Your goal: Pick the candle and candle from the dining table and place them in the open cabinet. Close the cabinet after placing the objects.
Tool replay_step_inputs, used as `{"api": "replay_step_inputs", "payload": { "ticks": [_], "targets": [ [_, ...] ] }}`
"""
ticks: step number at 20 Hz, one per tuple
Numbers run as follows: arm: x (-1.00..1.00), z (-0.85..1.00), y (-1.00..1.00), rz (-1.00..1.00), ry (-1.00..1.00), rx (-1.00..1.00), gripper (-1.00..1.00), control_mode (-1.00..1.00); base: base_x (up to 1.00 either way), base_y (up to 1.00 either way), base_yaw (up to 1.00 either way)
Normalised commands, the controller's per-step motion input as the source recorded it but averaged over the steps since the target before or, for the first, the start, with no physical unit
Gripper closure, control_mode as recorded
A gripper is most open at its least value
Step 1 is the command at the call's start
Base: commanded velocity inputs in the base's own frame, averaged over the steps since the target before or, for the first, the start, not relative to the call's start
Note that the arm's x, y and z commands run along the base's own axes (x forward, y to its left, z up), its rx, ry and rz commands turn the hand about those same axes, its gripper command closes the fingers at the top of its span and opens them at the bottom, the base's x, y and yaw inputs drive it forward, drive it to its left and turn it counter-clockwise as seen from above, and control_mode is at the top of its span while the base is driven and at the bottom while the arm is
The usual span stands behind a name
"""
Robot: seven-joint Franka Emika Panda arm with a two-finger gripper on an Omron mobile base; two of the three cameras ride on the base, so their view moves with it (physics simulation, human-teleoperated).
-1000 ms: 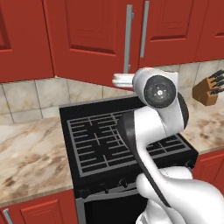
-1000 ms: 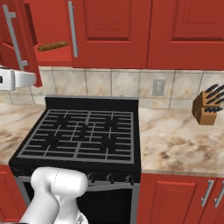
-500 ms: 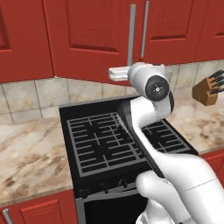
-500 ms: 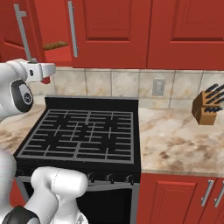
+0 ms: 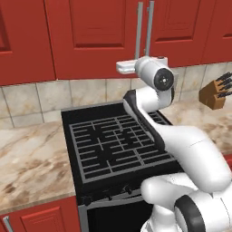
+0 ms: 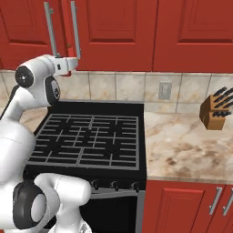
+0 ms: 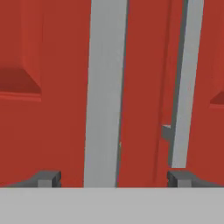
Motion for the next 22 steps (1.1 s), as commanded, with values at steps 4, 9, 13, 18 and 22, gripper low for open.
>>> {"api": "replay_step_inputs", "payload": {
  "ticks": [4,9,13,18,22],
  "targets": [
    [1.00,0.00,-0.05,0.24,-0.12,0.00,-1.00,-1.00,0.00,0.00,0.00],
    [0.73,0.01,0.02,0.28,0.00,0.00,-1.00,-1.00,0.00,0.00,0.00],
    [0.42,0.00,0.11,0.19,0.01,-0.02,-1.00,-1.00,0.00,0.00,0.00],
    [0.66,0.00,0.00,0.05,0.00,-0.04,-1.00,-1.00,0.00,0.00,0.00],
    [0.88,0.00,0.00,0.02,0.04,0.00,-1.00,-1.00,0.00,0.00,0.00]
  ]
}}
